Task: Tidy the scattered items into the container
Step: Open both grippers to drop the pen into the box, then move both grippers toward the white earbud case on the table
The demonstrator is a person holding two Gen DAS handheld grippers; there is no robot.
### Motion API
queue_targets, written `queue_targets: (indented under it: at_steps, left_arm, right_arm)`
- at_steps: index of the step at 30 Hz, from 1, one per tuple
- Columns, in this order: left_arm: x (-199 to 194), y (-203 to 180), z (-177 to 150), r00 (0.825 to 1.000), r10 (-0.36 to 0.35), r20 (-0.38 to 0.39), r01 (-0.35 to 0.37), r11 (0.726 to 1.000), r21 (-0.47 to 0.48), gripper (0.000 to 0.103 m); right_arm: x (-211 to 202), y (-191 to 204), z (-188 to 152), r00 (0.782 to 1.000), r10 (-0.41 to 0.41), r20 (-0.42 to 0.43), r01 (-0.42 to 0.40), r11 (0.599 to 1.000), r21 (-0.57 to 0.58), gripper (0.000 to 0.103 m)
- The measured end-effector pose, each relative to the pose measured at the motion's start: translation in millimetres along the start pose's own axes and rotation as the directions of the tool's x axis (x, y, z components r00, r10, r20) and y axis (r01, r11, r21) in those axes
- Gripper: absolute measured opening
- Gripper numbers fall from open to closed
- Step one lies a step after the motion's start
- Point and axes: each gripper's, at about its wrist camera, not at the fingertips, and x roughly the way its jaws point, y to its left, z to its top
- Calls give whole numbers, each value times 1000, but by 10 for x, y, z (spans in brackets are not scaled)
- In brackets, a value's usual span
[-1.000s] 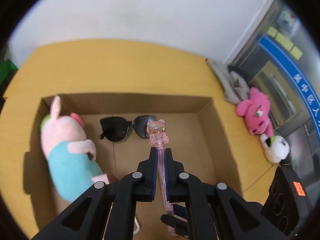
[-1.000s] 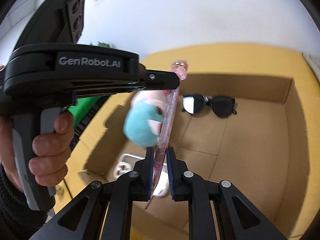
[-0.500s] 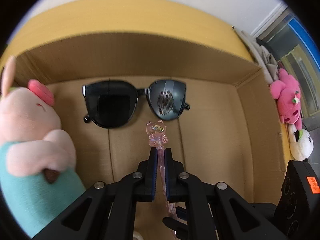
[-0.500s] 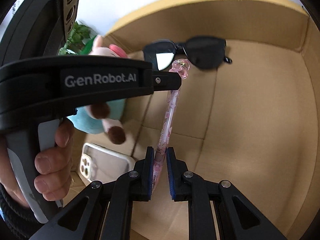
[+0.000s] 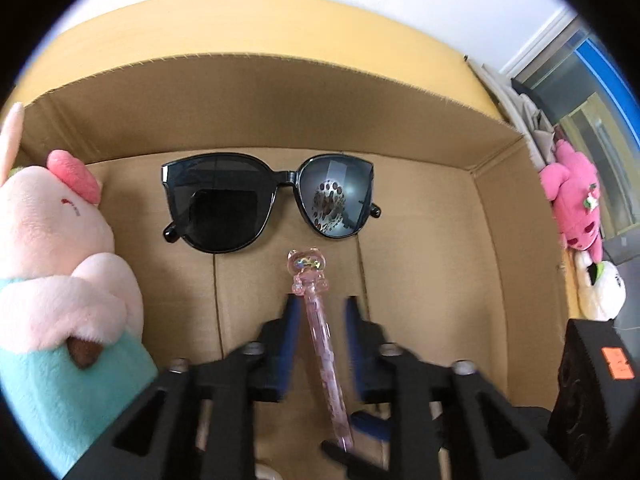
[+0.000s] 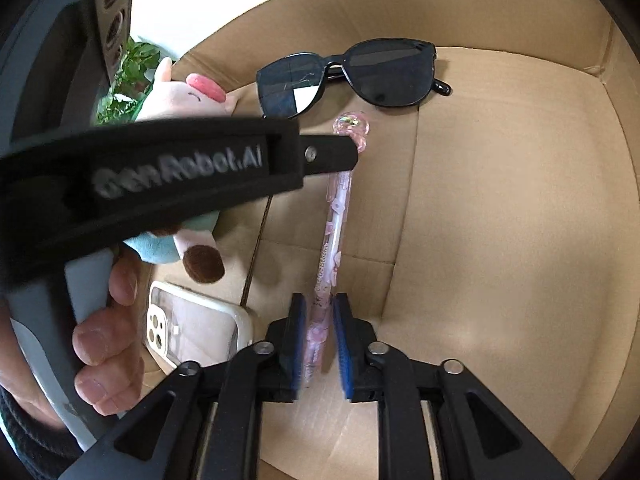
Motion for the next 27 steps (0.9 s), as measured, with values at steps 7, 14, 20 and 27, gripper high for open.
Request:
queue_targets:
  at_steps: [7,14,20,27]
  left_arm:
    - [-724,-110,-169,987,17,158,-25,998,51,48]
    - [-1655,-358,-659,928,4,373,-51,992,117,71]
    - [-2122,-636,-1508,828,12,560,-117,981,153,80]
    - [-2067,-641,-2451,811,-50,583,-20,993,114,80]
  right_arm:
    - [-350,147,-234,998,4,65,-3,1000,-11,83]
    - [-980,416,-630,975,17,223,-2,998,-64,94]
    - [-1487,617,-1158,911,-15,412,97,979,-180,103]
    - [-1702,476,-2019,849,-69,524,159,979,-130,103]
